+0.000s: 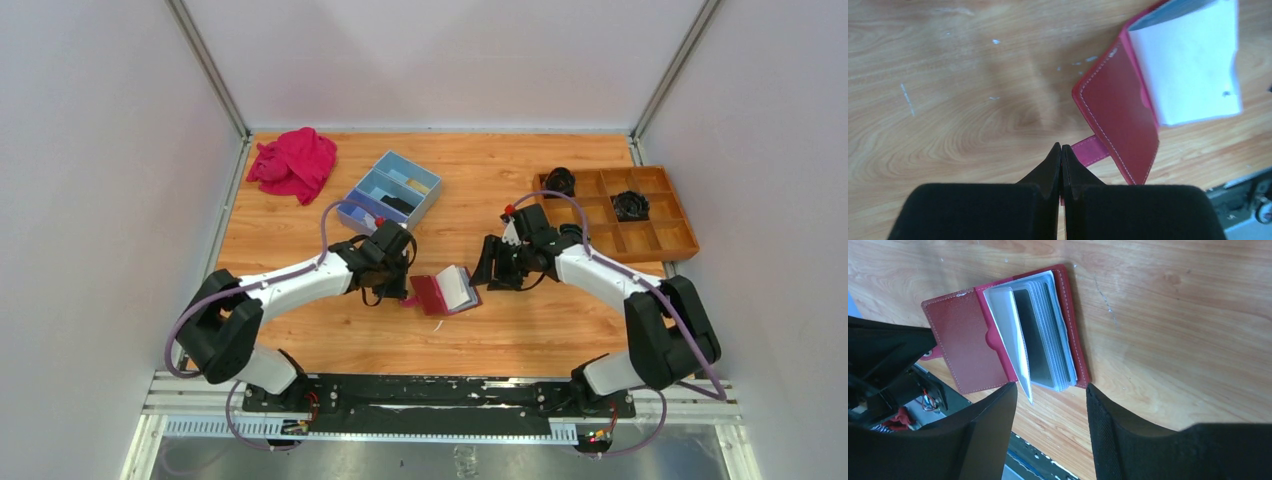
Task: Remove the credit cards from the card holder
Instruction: Open the card holder at the center of the board, then remove the credit card from the card holder.
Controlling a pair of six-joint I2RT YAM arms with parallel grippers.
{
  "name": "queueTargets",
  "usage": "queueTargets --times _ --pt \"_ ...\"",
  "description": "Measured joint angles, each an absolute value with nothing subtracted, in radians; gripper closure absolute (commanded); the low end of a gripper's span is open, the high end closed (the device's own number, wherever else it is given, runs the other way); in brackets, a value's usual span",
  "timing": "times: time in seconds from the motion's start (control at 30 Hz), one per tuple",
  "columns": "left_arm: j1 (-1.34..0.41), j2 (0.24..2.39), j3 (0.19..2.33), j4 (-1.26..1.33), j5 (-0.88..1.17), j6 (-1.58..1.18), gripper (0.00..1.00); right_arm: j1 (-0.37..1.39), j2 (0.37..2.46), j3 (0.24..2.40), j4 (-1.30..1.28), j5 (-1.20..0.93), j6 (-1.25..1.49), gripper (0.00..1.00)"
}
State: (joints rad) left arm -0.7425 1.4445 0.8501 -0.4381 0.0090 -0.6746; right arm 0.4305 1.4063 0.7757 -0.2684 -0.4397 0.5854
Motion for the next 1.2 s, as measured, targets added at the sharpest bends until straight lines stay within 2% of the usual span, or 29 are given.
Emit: queueTargets --times 0.07,0.27,0.37,0.73,0.97,1.13,1.2 --pt "-0.743 1.463 0.847 -0.447 -0.014 -0.668 1.00 0.438 1.425 0.776 -0.254 -0.456 0.590 0.54" --pt "-0.742 1.511 0.844 -0.469 -0.083 -0.656 1.00 0.456 1.448 0.776 -0.226 -0.487 0.601 0.86" --pt "-0.742 1.517 0.843 -0.470 -0.099 -0.651 1.00 0.467 1.465 0.777 -0.215 -0.496 0.608 0.98" --pt "-0.742 1.555 0.855 -0.471 -0.121 -0.622 1.00 0.562 1.533 0.813 -0.187 -0.524 0.609 1.00" --pt "-0.739 1.528 0.898 -0.527 -0.154 -0.609 0.49 0.632 1.583 0.876 -0.173 -0.534 0.609 1.00" --pt "-0.722 1.393 0.909 -0.586 -0.173 -0.615 0.41 0.668 1.665 0.939 -0.176 -0.530 0.605 1.00" --pt "-0.714 1.335 0.925 -0.605 -0.184 -0.625 0.34 0.682 1.706 0.973 -0.185 -0.522 0.601 1.00"
